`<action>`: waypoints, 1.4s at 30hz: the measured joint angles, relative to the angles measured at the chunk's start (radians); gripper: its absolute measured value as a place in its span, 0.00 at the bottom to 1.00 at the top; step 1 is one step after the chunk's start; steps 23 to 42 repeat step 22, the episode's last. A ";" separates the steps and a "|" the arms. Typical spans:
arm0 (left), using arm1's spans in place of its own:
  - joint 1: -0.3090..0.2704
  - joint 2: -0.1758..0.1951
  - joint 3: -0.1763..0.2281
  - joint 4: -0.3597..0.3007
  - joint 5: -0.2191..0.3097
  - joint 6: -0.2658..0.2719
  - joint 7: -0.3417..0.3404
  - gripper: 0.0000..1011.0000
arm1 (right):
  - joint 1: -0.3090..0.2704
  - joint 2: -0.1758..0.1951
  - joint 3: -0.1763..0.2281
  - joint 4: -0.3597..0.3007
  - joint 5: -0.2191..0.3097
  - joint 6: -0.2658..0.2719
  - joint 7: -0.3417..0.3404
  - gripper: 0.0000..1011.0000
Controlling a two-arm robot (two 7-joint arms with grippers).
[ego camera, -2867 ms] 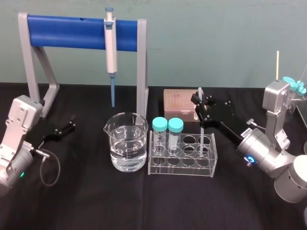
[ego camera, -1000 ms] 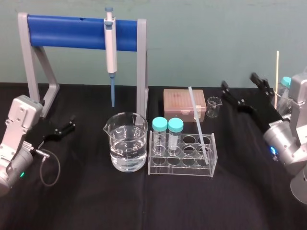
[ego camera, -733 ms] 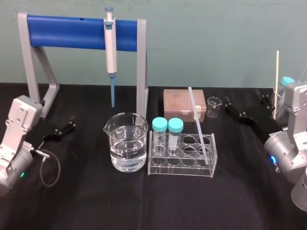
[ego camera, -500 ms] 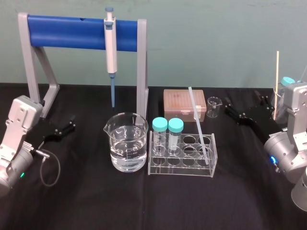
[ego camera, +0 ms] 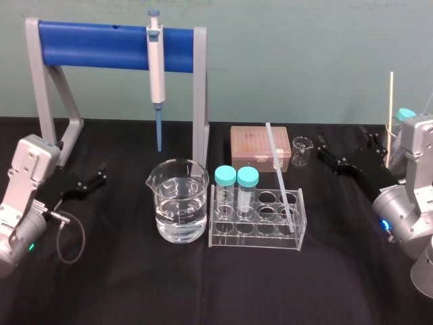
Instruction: Pick up the stirring rod with one hand, then place it down.
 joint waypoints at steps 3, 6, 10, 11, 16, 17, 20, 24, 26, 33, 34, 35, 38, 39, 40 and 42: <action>0.000 0.000 0.000 0.000 0.000 0.000 0.000 0.99 | 0.000 0.000 0.000 0.000 0.000 -0.001 0.000 0.99; 0.000 0.000 0.000 0.000 0.000 0.000 0.000 0.99 | 0.001 0.001 -0.001 -0.001 0.001 -0.002 0.000 0.99; 0.000 0.000 0.000 0.000 0.000 0.000 0.000 0.99 | 0.001 0.001 -0.001 -0.001 0.001 -0.003 0.000 0.99; 0.000 0.000 0.000 0.000 0.000 0.000 0.000 0.99 | 0.001 0.001 -0.001 -0.001 0.001 -0.003 0.000 0.99; 0.000 0.000 0.000 0.000 0.000 0.000 0.000 0.99 | 0.001 0.001 -0.001 -0.001 0.001 -0.003 0.000 0.99; 0.000 0.000 0.000 0.000 0.000 0.000 0.000 0.99 | 0.001 0.001 -0.001 -0.001 0.001 -0.003 0.000 0.99; 0.000 0.000 0.000 0.000 0.000 0.000 0.000 0.99 | 0.001 0.001 -0.001 -0.001 0.001 -0.004 0.000 0.99; 0.000 0.000 0.000 0.000 0.000 0.000 0.000 0.99 | 0.001 0.001 -0.001 -0.001 0.001 -0.004 0.000 0.99; 0.000 0.000 0.000 0.000 0.000 0.000 0.000 0.99 | 0.001 0.001 -0.001 -0.001 0.001 -0.004 0.000 0.99; 0.000 0.000 0.000 0.000 0.000 0.000 0.000 0.99 | 0.001 0.001 -0.001 -0.001 0.001 -0.004 0.000 0.99; 0.000 0.000 0.000 0.000 0.000 0.000 0.000 0.99 | 0.001 0.001 -0.001 -0.001 0.001 -0.004 0.000 0.99; 0.000 0.000 0.000 0.000 0.000 0.000 0.000 0.99 | 0.001 0.001 -0.001 -0.001 0.001 -0.004 0.000 0.99; 0.000 0.000 0.000 0.000 0.000 0.000 0.000 0.99 | 0.001 0.001 -0.001 -0.001 0.001 -0.004 0.000 0.99; 0.000 0.000 0.000 0.000 0.000 0.000 0.000 0.99 | 0.001 0.001 -0.001 -0.001 0.001 -0.004 0.000 0.99; 0.000 0.000 0.000 0.000 0.000 0.000 0.000 0.99 | 0.001 0.001 -0.001 -0.001 0.001 -0.004 0.000 0.99; 0.000 0.000 0.000 0.000 0.000 0.000 0.000 0.99 | 0.001 0.001 -0.001 -0.001 0.001 -0.004 0.000 0.99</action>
